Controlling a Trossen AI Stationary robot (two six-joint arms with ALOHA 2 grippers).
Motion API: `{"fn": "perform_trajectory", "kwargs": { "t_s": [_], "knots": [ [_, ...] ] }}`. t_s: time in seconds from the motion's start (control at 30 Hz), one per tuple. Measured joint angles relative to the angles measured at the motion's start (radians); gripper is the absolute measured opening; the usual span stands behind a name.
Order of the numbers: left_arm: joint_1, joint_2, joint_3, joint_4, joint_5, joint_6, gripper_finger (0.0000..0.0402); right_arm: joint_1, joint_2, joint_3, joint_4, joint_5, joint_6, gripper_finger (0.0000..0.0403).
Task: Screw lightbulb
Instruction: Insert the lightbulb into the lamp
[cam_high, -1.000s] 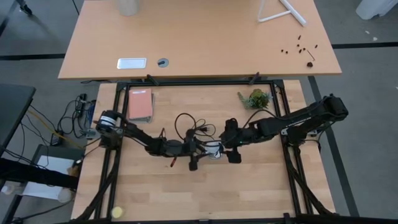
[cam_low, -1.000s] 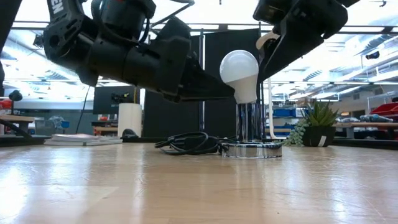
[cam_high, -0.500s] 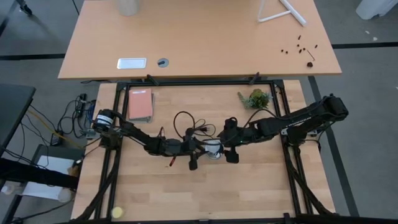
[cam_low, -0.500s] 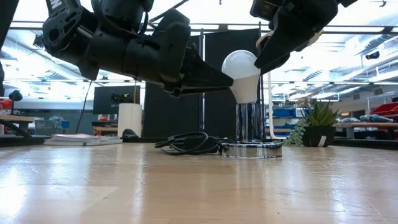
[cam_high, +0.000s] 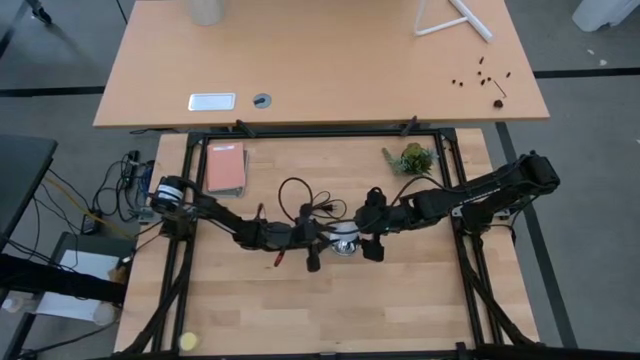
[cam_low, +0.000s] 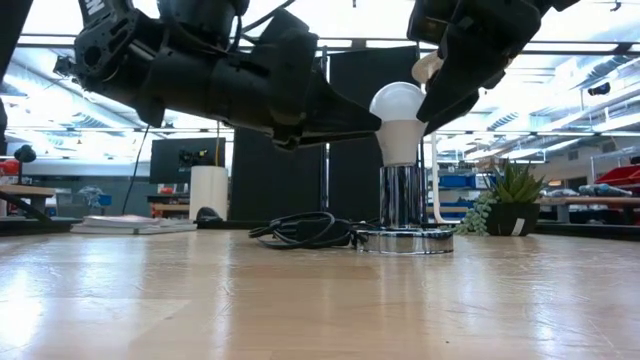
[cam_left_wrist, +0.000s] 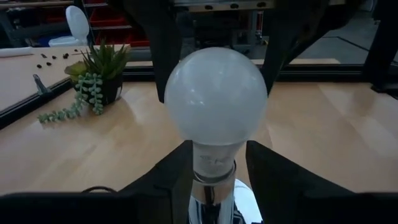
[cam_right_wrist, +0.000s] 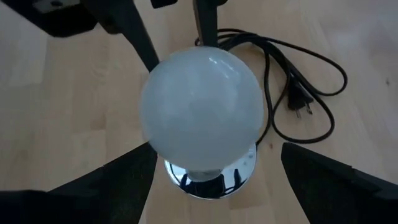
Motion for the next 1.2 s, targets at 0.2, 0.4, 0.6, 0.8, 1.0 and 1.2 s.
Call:
{"fn": "perform_trajectory", "kwargs": {
  "t_s": [0.2,0.4,0.6,0.8,1.0,1.2],
  "knots": [
    [0.001,0.038,0.041,-0.017,0.0,0.048,0.0152,0.006,0.0,0.0,-0.02,0.0,0.023,0.0352],
    [0.0,0.038,0.041,-0.005,0.0,0.05,0.0152,0.014,0.0,0.0,-0.019,0.0,0.018,0.0352],
    [0.0,0.038,0.041,-0.008,-0.003,0.07,0.0152,0.021,-0.003,0.008,-0.05,0.0,-0.01,0.0352],
    [-0.003,0.038,0.041,-0.036,-0.055,0.068,0.0152,0.021,-0.013,0.071,-0.19,0.001,-0.028,0.0352],
    [-0.004,0.038,0.041,-0.119,-0.08,0.041,0.0158,0.021,-0.013,0.131,-0.296,-0.011,-0.116,0.0352],
    [0.001,0.038,0.041,-0.171,-0.072,-0.012,0.0187,-0.005,-0.012,0.209,-0.397,-0.037,-0.254,0.0353]
  ]
}}
